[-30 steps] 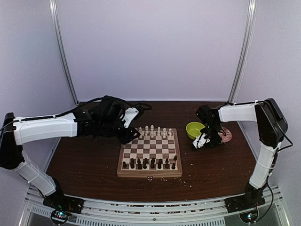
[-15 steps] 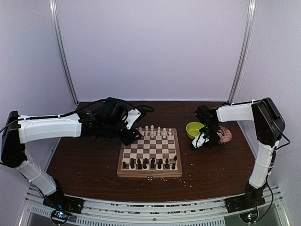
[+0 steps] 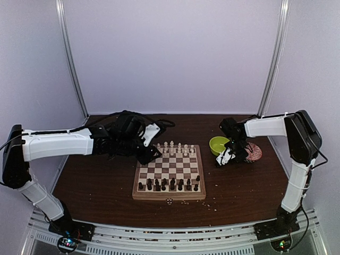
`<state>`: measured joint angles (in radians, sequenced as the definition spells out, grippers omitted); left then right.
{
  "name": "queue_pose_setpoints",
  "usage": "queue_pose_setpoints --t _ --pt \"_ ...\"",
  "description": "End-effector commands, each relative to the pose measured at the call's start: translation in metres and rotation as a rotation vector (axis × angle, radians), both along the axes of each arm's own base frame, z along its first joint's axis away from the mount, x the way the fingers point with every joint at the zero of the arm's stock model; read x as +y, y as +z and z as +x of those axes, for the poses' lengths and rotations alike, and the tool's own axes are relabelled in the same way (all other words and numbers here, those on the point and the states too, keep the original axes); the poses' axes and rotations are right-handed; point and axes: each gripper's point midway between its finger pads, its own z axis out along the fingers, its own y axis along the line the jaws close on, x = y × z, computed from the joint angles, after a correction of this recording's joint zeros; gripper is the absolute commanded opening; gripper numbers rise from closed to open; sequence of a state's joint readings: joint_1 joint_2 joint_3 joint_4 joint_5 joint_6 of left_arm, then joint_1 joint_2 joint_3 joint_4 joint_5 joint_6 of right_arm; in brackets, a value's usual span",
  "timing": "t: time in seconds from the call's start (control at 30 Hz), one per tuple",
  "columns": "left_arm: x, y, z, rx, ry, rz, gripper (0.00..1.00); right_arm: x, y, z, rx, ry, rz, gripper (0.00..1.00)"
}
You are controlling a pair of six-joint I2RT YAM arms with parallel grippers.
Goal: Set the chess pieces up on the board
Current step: Pick up the pawn from the center of the board.
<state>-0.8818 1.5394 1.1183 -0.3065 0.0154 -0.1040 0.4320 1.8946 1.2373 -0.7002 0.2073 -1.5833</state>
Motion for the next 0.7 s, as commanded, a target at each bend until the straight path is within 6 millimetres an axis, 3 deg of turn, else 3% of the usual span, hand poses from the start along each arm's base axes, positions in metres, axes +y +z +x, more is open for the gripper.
queue_pose_setpoints --t 0.0,0.27,0.67 --pt "-0.012 0.015 0.007 -0.022 -0.004 -0.062 0.36 0.005 0.006 0.011 -0.037 0.021 -0.005 0.36" --pt "-0.014 0.015 0.007 -0.019 -0.007 -0.066 0.36 -0.005 -0.007 -0.003 0.046 0.017 -0.061 0.34" --pt "-0.013 0.013 0.006 -0.019 -0.008 -0.065 0.36 -0.015 -0.011 -0.006 0.094 -0.027 -0.118 0.32"
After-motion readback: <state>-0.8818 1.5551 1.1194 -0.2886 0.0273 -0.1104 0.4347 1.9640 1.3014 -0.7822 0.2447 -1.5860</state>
